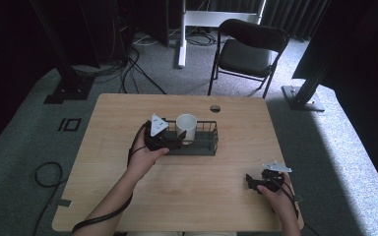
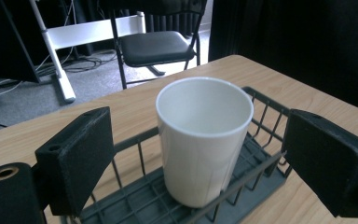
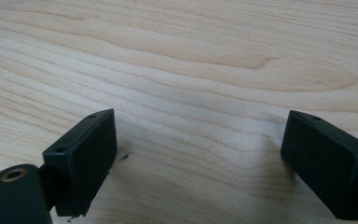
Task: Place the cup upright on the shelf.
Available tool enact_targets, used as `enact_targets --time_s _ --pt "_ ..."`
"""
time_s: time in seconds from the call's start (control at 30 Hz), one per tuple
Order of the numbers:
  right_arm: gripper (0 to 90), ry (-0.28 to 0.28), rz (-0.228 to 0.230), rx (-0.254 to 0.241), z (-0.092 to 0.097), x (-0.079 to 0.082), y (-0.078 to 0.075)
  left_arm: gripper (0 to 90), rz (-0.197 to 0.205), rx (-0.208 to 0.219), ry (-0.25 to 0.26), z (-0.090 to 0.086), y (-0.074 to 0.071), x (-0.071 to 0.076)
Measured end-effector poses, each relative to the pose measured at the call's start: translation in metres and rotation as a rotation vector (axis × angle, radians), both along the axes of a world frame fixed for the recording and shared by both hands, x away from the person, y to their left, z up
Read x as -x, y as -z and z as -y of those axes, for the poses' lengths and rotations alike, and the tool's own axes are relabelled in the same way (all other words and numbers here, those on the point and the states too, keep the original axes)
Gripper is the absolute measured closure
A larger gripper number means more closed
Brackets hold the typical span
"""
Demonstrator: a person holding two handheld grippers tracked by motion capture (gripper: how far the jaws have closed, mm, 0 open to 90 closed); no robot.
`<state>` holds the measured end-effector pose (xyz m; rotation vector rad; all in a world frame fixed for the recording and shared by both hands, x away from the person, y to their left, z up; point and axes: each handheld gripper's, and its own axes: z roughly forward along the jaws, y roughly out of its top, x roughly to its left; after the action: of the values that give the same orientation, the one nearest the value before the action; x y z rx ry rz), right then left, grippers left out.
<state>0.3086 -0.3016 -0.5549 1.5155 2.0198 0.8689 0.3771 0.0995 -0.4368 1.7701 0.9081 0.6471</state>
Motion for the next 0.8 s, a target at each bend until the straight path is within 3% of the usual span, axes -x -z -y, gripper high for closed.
enact_targets --time_s 0.4,0.6,0.8 --pt "10.2 -0.002 0.003 0.002 0.0 0.0 0.0 9.9 0.015 -0.009 -0.02 -0.022 0.006 0.017" --pt "10.2 0.002 0.0 -0.002 0.0 0.0 0.0 9.9 0.0 0.005 -0.024 -0.036 0.012 0.025" --pt "10.2 -0.001 0.0 0.001 0.0 0.0 0.0 9.9 0.002 -0.011 -0.034 -0.047 0.018 0.034"
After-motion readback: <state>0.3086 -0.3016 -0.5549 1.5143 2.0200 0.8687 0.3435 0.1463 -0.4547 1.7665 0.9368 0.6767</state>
